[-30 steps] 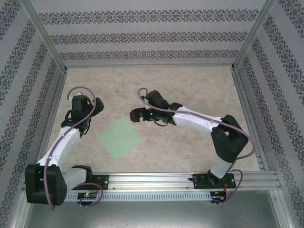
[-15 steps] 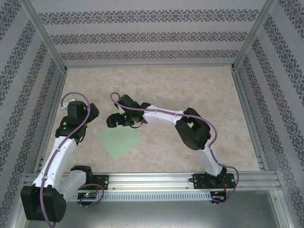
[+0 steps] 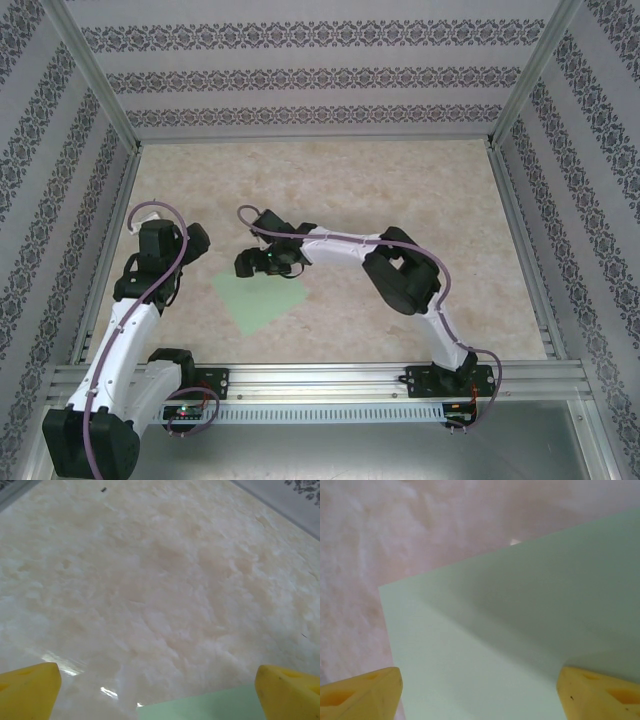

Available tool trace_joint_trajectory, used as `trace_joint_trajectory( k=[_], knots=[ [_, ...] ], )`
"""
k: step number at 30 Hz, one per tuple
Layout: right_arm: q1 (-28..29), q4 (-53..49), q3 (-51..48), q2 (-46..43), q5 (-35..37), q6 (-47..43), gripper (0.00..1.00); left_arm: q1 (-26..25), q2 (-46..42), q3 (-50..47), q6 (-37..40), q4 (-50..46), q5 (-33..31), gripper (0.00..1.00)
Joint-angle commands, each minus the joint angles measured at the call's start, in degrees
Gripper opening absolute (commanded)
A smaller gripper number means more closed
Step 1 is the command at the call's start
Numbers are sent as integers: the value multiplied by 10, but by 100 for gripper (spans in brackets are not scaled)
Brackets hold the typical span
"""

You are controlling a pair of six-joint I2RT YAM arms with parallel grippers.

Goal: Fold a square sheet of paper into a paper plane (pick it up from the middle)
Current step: Move the square sheet of paper to the center of the table.

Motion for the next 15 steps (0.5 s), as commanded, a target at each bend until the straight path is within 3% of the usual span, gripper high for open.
trace_joint_trajectory(
  k=[1, 7, 15],
  knots=[
    [-44, -7, -72, -40, 63, 11, 83, 8, 11, -6, 0, 35, 68, 100],
    [-114, -10, -173, -106, 103, 12, 83, -10, 60, -1, -11, 85, 172, 100],
    [-190, 23, -305, -215, 150, 37, 84, -112, 158, 56, 8, 113, 168, 100]
  ],
)
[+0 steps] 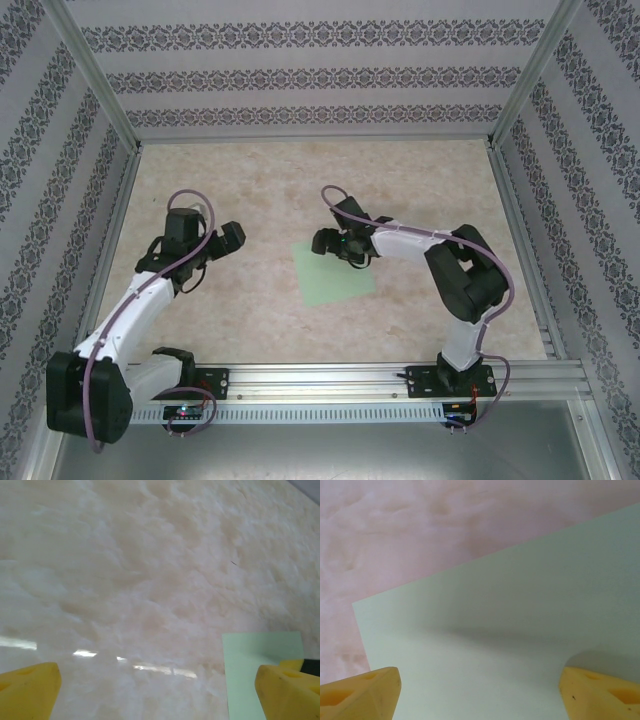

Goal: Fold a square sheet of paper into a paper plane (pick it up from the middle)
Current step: Move the square sheet of paper to the center of the table.

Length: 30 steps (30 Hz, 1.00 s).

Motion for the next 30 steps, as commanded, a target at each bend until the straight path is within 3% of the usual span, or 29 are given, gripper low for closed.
trace_joint_trajectory(
  k=[1, 8, 13, 16, 18, 20, 22, 24, 30],
  knots=[
    [-17, -12, -32, -19, 39, 7, 84, -40, 28, 36, 9, 42, 7, 100],
    [-4, -64, 23, -49, 44, -37, 85, -70, 55, 51, 9, 48, -24, 100],
    [41, -103, 65, -82, 144, -100, 98, -70, 32, 56, 27, 27, -75, 100],
    [62, -112, 70, -104, 243, -114, 98, -70, 10, 51, 30, 24, -99, 100],
    [60, -105, 62, -119, 259, -100, 98, -69, -6, 41, 30, 30, -110, 100],
    [44, -91, 50, -126, 215, -102, 98, -69, -20, 31, 30, 40, -116, 100],
    [7, -96, 54, -113, 82, -105, 98, -69, -28, 18, 25, 56, -120, 100],
    [-7, -101, 54, -100, 12, -105, 94, -69, -33, 13, 13, 56, -134, 100],
    [52, -195, 105, -57, 97, -162, 91, -64, -36, -6, -39, 48, -132, 100]
  ],
)
